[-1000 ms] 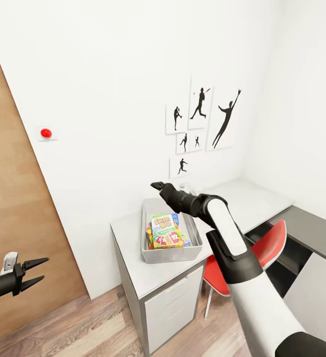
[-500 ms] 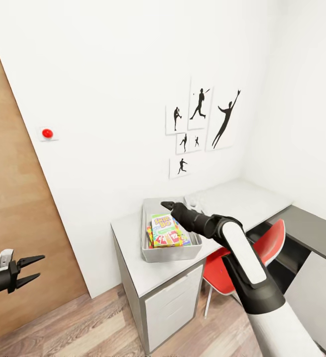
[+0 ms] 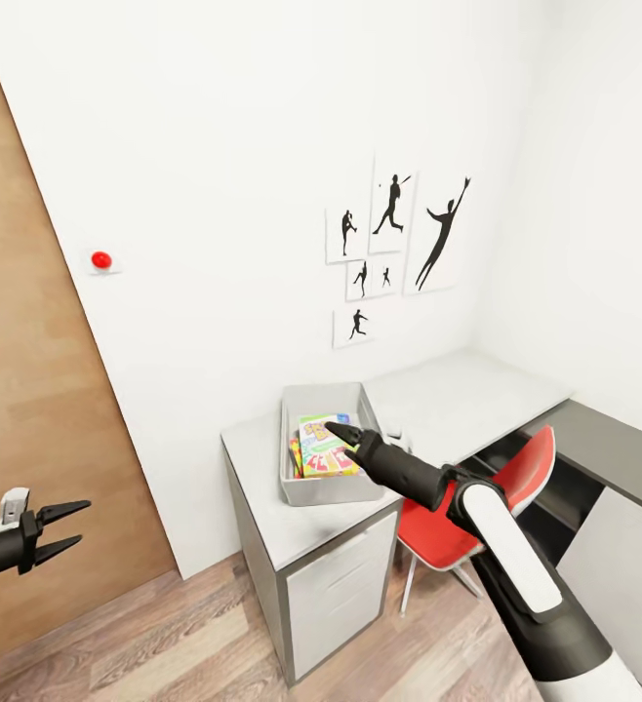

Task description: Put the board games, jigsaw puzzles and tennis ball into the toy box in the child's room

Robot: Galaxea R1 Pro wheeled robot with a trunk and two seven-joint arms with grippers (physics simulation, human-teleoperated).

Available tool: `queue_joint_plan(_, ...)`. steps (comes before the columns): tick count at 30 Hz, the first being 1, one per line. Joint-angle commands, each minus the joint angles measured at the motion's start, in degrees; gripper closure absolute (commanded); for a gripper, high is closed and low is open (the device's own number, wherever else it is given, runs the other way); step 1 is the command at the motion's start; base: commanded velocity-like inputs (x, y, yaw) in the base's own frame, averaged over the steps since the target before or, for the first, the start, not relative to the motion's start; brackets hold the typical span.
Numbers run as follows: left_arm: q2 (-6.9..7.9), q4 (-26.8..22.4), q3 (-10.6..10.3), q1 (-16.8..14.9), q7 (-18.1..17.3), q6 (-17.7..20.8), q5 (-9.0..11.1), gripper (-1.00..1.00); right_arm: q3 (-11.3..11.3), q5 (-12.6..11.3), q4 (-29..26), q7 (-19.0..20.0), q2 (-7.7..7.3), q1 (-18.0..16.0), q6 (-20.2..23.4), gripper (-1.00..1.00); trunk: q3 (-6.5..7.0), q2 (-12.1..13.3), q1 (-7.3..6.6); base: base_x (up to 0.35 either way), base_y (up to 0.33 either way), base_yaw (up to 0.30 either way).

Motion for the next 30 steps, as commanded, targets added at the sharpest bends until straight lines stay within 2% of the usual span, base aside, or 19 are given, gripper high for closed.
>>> queue_joint_plan(1, 0.03, 0.02, -0.44, -0.08, -0.18, 0.47, 0.4, -1.0, 0.05, -0.59, -0.08, -0.04, -0.29, 0.3, -0.02, -1.0, -0.14, -0.14, 0.04, -0.005, 0.0, -0.02)
queue_joint_plan(8, 0.03, 0.03, -0.46, -0.08, -0.17, 0.47, 0.37, -1.0, -0.22, -0.49, -0.08, 3.0, -1.17, 3.68, 0.06, -1.0, -0.14, -0.14, 0.04, -0.084, 0.0, -0.175)
queue_joint_plan(16, 0.03, 0.04, -0.32, -0.08, -0.17, 0.47, 0.4, -1.0, -0.27, -0.17, -0.04, 6.01, -2.57, 4.21, -0.09, -1.0, -0.14, -0.14, 0.04, -0.06, 0.0, -0.232)
queue_joint_plan(25, -0.45, -0.03, -0.37, -0.08, -0.14, 0.39, 0.37, -1.0, -0.21, -0.06, -0.02, 6.66, -3.25, 4.41, -0.28, -1.0, -0.14, -0.14, 0.04, -0.004, 0.0, -0.032)
queue_joint_plan(30, -0.36, -0.04, -0.34, -0.08, -0.09, 0.38, 0.37, -1.0, -0.21, -0.05, 0.15, 7.42, -2.96, 6.15, -0.56, -1.0, -0.14, -0.14, 0.04, -0.092, 0.021, -0.002)
